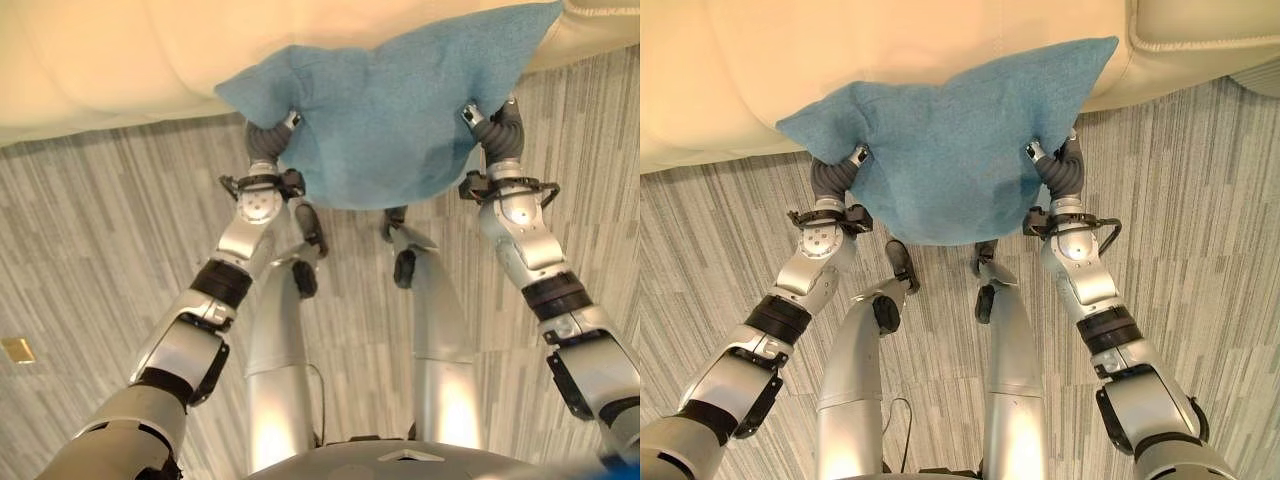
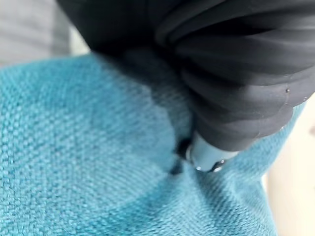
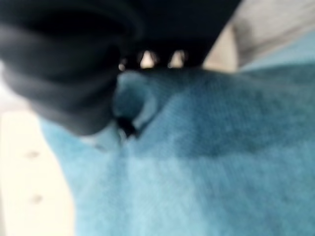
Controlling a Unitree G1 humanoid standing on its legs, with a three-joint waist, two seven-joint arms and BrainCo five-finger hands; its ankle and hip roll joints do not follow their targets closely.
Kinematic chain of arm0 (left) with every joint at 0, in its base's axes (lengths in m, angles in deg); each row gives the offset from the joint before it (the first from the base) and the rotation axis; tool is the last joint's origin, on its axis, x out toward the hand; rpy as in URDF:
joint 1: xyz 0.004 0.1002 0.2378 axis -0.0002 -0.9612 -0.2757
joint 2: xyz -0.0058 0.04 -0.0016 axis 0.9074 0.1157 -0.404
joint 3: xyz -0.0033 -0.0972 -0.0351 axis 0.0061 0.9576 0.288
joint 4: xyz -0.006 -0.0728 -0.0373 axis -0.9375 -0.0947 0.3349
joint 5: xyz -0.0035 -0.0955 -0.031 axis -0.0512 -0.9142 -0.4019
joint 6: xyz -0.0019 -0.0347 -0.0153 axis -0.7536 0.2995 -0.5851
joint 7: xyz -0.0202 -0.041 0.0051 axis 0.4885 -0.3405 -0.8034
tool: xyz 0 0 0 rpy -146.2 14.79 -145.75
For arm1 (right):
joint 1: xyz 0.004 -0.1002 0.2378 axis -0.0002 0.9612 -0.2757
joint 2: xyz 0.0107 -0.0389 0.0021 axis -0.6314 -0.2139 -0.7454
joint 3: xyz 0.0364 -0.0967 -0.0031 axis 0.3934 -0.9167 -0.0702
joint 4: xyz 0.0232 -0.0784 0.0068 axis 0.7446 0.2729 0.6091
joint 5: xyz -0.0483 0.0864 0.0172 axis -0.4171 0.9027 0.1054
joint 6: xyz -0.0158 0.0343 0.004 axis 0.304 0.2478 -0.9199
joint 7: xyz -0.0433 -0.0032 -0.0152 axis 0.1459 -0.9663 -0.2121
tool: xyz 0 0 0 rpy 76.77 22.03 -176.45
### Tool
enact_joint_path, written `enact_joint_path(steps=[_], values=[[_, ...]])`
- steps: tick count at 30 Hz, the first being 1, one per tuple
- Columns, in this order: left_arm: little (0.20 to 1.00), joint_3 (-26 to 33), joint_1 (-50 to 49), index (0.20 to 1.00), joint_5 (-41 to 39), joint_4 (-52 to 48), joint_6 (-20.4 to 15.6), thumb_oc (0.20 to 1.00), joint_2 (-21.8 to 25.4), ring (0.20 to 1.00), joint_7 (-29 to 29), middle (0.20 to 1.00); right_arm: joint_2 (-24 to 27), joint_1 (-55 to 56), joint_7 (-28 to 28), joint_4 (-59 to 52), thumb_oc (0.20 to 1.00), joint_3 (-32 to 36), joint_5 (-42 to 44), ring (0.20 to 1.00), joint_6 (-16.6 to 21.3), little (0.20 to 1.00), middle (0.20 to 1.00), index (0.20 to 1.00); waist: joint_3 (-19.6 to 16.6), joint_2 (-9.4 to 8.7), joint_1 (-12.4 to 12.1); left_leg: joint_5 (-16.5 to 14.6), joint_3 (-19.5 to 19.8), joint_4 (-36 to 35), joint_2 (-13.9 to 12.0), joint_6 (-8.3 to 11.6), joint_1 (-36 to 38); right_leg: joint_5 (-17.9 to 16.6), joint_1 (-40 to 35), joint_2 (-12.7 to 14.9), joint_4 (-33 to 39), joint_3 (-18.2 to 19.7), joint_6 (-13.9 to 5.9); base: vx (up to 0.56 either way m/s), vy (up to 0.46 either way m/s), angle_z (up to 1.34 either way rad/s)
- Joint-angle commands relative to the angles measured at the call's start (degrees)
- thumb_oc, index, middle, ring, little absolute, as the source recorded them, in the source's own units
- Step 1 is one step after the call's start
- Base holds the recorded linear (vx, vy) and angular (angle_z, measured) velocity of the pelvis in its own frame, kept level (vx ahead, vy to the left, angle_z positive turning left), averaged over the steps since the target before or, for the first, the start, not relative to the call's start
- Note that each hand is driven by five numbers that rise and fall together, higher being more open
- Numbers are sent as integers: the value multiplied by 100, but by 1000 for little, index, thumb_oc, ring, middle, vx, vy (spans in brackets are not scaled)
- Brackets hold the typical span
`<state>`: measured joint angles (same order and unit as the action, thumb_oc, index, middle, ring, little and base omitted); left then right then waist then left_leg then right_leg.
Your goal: Pick up all the scattered cushions and arrange them neatly on the sofa.
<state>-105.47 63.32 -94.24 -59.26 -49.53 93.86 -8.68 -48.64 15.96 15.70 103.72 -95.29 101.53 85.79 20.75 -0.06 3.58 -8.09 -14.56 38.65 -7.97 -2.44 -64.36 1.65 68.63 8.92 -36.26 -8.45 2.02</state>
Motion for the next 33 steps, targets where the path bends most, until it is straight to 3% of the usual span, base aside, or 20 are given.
enact_joint_path(steps=[1, 4, 7, 9, 10, 18, 27, 31, 33], values=[[200, 38, 196, 200, 187, -945, -837, 200, -283, 200, -437, 200, -287, -155, -473, -866, 200, -154, -492, 200, 775, 200, 200, 200, -498, 205, 33, 592, 716, -964, -198, 646, 368, -17, -538, 130, 272, 8, -783, 7, -39, 10], [200, 10, -249, 200, 215, -1180, -803, 200, -286, 200, -601, 200, -349, 284, -605, -1030, 200, -141, -569, 200, 744, 200, 200, 200, -560, 157, 4, 631, 725, -1218, -171, 666, 900, -21, -1056, 179, 513, -48, -795, 34, -40, 14], [200, 115, -1047, 200, 419, -1433, -841, 200, -306, 200, -803, 200, -348, 1008, -796, -1204, 200, -147, -864, 200, 686, 200, 200, 200, -672, 48, -46, 673, 711, -1619, -125, 702, 1952, 37, -2059, 170, 881, -178, -772, 54, -37, 8], [200, 163, -1488, 200, 466, -1591, -870, 200, -334, 200, -870, 200, -324, 1333, -812, -1330, 200, -113, -1041, 200, 661, 200, 200, 200, -661, 6, -70, 888, 627, -1929, -107, 682, 2512, -104, -2600, 168, 1147, -288, -719, 21, -42, 12], [200, 167, -1814, 200, 361, -1645, -892, 200, -353, 200, -963, 200, -341, 1527, -834, -1319, 200, -108, -1159, 200, 623, 200, 200, 200, -650, -8, -91, 952, 577, -2182, -80, 704, 3090, -88, -3137, 123, 1358, -354, -712, 94, -43, 12], [200, 254, -2699, 200, 560, -1729, -801, 200, -137, 200, -1235, 200, -364, 2110, -898, -1389, 200, -53, -1491, 200, 520, 200, 200, 200, -862, 4, -135, 1258, 418, -3094, -78, 917, 4780, -32, -4868, -176, 2181, -563, -675, 67, -46, 9], [200, 323, -3029, 200, 504, -1342, -645, 200, -317, 200, -1274, 200, -265, 2488, -900, -1341, 200, -95, -1982, 200, 273, 200, 200, 200, -1021, -198, -122, 1116, 231, -2036, -305, 1005, 5180, 159, -6024, -371, 2593, -654, -462, 75, -82, 11], [200, 307, -3102, 200, 533, -1330, -578, 200, -329, 200, -1249, 200, -335, 2590, -903, -1301, 200, -55, -1951, 200, 249, 200, 200, 200, -1115, -266, -137, 1063, 142, -2442, -129, 887, 5269, 105, -6199, -355, 2736, -667, -530, 126, 27, 11], [200, 286, -3052, 200, 553, -1284, -561, 200, -334, 200, -1242, 200, -350, 2581, -878, -1319, 200, -33, -1930, 200, 253, 200, 200, 200, -1145, -284, -136, 1113, -90, -2632, -67, 848, 5188, 56, -6292, -367, 2772, -674, -572, 154, 100, 16]])
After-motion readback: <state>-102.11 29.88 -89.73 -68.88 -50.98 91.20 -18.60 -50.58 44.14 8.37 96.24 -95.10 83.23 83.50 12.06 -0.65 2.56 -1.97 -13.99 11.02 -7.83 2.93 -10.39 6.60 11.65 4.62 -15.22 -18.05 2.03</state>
